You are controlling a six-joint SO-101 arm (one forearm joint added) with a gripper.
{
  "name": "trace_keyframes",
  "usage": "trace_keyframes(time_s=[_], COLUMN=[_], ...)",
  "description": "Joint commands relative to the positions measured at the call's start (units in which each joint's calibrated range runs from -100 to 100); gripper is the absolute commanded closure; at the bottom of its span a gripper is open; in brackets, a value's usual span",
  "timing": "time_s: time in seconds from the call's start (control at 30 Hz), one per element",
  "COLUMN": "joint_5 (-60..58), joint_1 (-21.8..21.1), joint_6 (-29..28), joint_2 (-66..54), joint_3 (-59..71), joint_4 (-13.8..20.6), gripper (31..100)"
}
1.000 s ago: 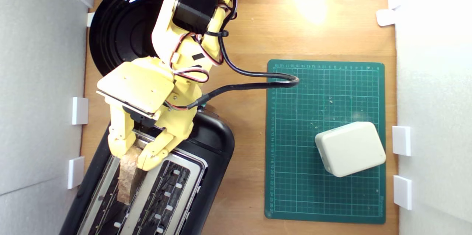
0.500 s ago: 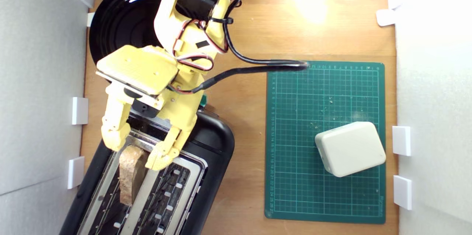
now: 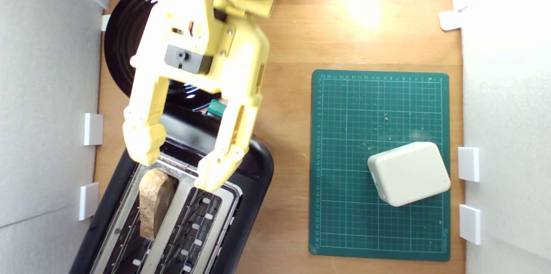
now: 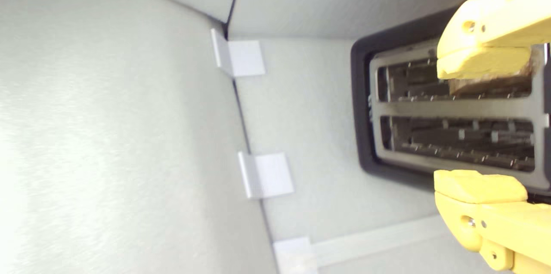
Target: Pick bread and place in toaster
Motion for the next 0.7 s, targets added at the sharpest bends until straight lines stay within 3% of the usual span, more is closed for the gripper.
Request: trace_keyframes(time_s=[0.0,0.07,0.17,0.37,0.4,0.5,0.67], joint_5=[-0.5,-0.5,-0.5,-0.5,-0.5,-0.5,-0.4], joint_1=[-3.3,-6.2,-12.5,-20.1,-22.6,-26.3,-29.6], joint_6=[-0.7,-4.0,-11.5,-23.0,-27.1,-35.3,-41.5], joint_2=[-8.2,-9.9,-12.0,-14.8,-15.7,-17.6,-20.6], joint_3=[-0.9,-0.5,-0.4,-0.1,0.0,0.6,5.0], joint_4=[-10.6,-11.1,-7.1,-3.0,-1.8,0.8,2.5], gripper=[49.7,49.7,49.7,49.7,49.7,49.7,49.8])
